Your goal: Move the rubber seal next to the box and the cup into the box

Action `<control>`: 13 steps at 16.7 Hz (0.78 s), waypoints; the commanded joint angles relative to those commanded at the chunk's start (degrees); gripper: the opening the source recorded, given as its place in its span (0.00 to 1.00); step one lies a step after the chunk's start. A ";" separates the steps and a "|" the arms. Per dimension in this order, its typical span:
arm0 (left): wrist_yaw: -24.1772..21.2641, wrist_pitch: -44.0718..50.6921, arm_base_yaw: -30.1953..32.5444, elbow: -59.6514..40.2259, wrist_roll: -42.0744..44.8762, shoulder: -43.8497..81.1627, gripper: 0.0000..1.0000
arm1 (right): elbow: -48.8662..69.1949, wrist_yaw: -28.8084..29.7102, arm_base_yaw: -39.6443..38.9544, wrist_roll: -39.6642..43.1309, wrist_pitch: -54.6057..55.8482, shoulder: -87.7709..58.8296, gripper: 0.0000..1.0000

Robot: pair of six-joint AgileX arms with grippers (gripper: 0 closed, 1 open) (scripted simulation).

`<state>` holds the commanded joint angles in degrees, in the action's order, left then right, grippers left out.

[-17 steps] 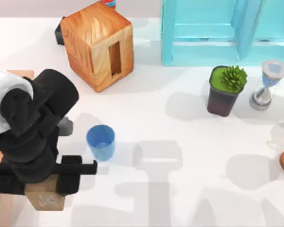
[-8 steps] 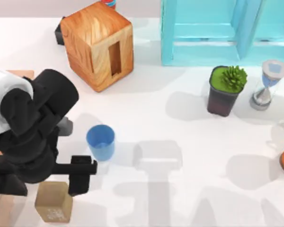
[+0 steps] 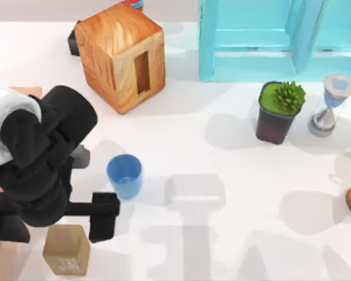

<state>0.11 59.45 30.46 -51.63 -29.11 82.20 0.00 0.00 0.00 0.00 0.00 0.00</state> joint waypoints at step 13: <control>-0.02 22.40 0.49 -20.37 -0.44 -1.70 1.00 | 0.00 0.00 0.00 0.00 0.00 0.00 1.00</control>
<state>0.09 81.85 30.95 -71.99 -29.54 80.50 0.00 0.00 0.00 0.00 0.00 0.00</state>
